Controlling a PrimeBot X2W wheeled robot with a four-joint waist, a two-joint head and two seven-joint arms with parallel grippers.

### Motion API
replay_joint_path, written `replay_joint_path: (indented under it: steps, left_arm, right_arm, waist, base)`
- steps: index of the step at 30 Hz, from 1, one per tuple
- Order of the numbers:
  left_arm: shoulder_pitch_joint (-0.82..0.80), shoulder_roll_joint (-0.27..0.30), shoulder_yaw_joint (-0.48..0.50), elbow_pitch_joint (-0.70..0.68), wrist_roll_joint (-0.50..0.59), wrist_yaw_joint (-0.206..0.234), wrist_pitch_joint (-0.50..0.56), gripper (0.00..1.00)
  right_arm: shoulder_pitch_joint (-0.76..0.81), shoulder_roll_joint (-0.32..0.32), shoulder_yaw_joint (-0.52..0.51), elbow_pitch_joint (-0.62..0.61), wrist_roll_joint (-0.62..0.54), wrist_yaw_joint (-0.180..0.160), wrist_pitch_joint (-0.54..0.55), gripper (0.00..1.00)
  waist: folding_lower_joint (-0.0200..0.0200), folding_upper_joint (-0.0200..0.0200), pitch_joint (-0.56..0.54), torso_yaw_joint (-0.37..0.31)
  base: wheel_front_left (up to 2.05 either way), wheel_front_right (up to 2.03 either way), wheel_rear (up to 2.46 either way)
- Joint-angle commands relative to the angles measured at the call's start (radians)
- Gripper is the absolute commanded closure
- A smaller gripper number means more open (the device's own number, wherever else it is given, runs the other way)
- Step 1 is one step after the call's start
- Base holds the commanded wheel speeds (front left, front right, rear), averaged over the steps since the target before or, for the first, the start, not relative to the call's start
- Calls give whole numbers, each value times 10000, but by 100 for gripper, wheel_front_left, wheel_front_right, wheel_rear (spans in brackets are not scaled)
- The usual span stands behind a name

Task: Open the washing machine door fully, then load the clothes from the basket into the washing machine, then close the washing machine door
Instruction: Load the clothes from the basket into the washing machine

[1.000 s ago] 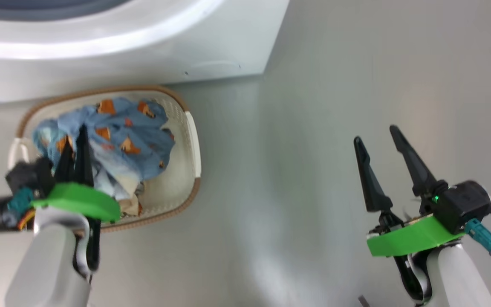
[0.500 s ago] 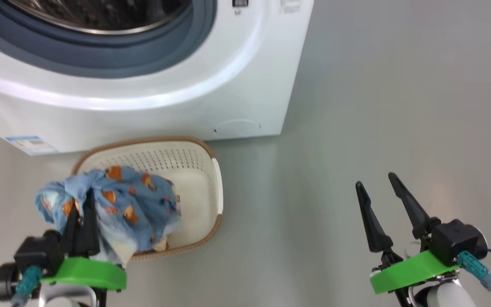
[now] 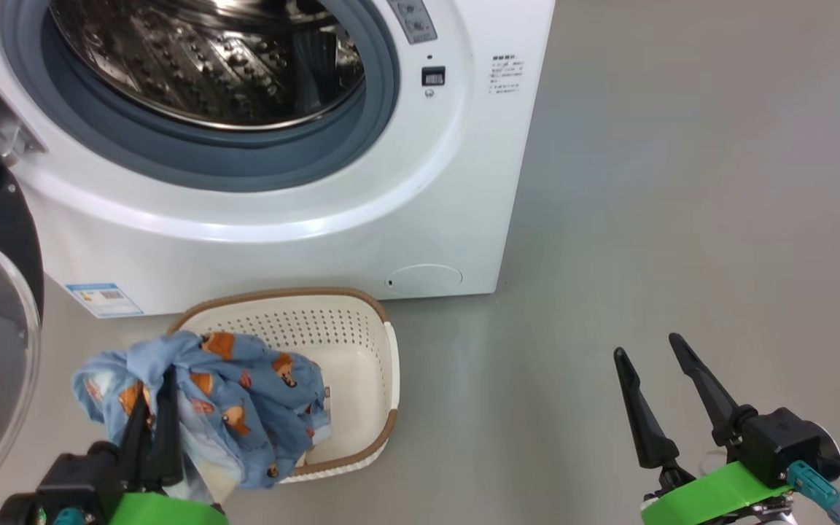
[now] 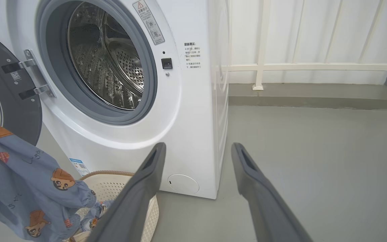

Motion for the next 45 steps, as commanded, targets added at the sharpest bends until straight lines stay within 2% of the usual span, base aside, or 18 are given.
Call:
replay_joint_path:
  steps: [1,11,28,39,45]
  left_arm:
    - [-67,239,305,-381,121,127,10,100]
    - [406,281,169,-942,134,312,241,100]
    - [565,240,29,-1000,-6,415,301,100]
    - [269,233,-32,-820,-56,393,286,100]
    - [-351,204,-116,-364,-109,218,262,100]
  right_arm:
    - [41,1,188,-318,-40,16,12,0]
    - [335,1,135,-551,-9,16,143,0]
    - [469,1,54,-600,-39,16,225,0]
    - [445,1,44,-636,-2,16,200,0]
    - [375,1,24,-747,28,16,160,0]
  waist:
    - [0,0,-181,3]
    - [0,0,-560,-44]
    - [0,0,-797,-82]
    - [0,0,-678,-8]
    - [0,0,-414,101]
  base:
    - [0,0,0]
    - [0,0,0]
    - [0,0,0]
    - [0,0,0]
    - [0,0,0]
